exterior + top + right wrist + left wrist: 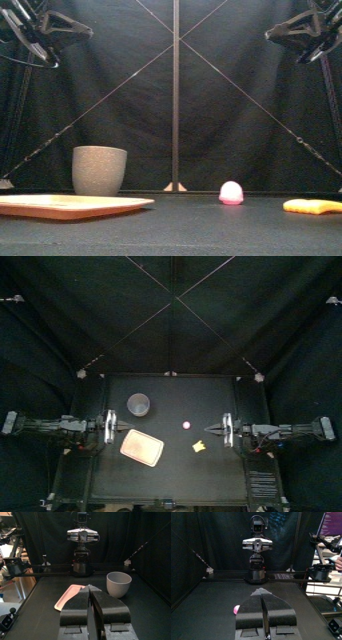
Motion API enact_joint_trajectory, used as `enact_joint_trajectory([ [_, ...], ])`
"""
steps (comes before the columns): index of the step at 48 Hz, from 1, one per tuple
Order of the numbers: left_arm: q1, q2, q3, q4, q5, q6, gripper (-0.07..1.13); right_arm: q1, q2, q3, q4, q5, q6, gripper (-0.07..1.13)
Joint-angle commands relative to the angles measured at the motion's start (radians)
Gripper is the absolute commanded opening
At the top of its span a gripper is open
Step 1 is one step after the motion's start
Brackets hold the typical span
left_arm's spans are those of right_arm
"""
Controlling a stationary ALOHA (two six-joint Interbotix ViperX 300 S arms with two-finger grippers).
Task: Pick the fries then place it on the pink plate
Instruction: Pick the fries
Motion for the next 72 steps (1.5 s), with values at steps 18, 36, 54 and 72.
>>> enact_joint_trajectory([
  [18,-0.006,0.015,-0.021,0.0,0.0,0.002,-0.02,-0.04,0.339,-0.087,-0.009,0.287,0.002,0.13],
  [36,-0.006,0.018,-0.017,0.026,-0.002,0.002,-0.02,0.014,0.457,-0.156,0.017,0.396,0.006,1.06],
  [54,-0.005,0.018,-0.018,0.021,-0.002,0.002,-0.02,0.058,0.563,-0.202,0.043,0.594,0.002,1.06],
  [72,-0.003,0.018,-0.009,0.023,-0.003,0.002,-0.02,0.103,0.733,-0.305,-0.041,0.857,-0.037,1.06],
])
